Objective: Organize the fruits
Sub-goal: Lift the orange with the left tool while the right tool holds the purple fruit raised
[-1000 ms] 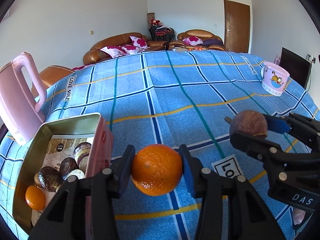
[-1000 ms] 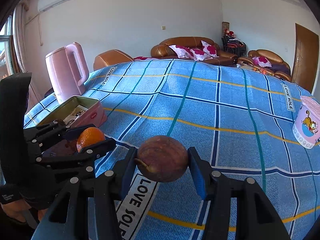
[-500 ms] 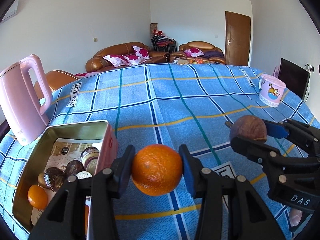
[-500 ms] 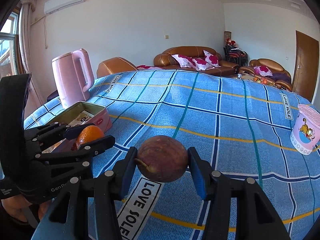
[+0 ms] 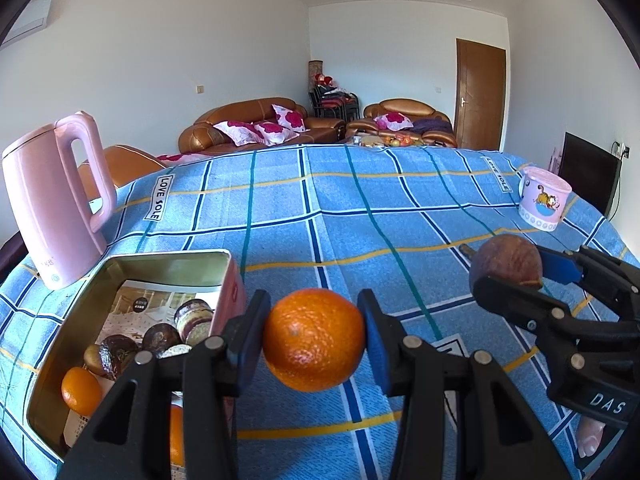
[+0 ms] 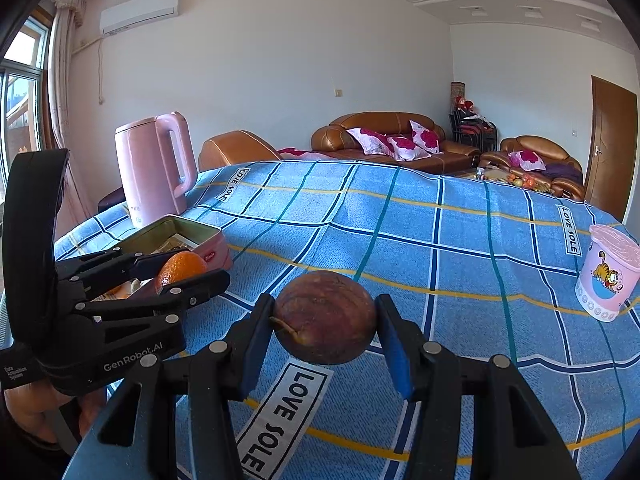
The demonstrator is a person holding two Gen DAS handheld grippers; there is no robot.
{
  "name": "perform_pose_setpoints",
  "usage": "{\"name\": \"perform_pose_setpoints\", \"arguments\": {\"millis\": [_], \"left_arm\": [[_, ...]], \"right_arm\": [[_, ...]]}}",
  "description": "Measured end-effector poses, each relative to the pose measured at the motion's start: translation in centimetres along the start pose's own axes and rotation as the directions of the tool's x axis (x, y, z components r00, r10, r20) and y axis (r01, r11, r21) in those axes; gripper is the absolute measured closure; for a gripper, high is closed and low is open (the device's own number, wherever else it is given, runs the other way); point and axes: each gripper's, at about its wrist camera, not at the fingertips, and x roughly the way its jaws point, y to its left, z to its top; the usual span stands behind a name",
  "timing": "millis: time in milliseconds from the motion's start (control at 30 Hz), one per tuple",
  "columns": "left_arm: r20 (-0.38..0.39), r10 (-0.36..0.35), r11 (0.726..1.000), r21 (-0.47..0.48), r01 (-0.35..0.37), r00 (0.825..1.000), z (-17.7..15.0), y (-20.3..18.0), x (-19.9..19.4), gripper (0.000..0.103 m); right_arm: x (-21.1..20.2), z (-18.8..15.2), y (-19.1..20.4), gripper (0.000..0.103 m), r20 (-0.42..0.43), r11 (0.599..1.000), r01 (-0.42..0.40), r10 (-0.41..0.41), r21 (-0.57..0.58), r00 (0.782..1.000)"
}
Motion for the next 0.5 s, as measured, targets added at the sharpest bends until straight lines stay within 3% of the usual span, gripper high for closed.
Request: {"name": "perform_pose_setpoints", "arguments": {"millis": [500], "left_arm": [[0.051,0.011,1.0,-0.02,-0.01,0.999,-0.16,0.36,-1.03,0.056]], "right_arm": [[-1.08,-0.16,0.13,0.05,0.054,1.0,-0.001,0.002,-0.011,0.999]]}}
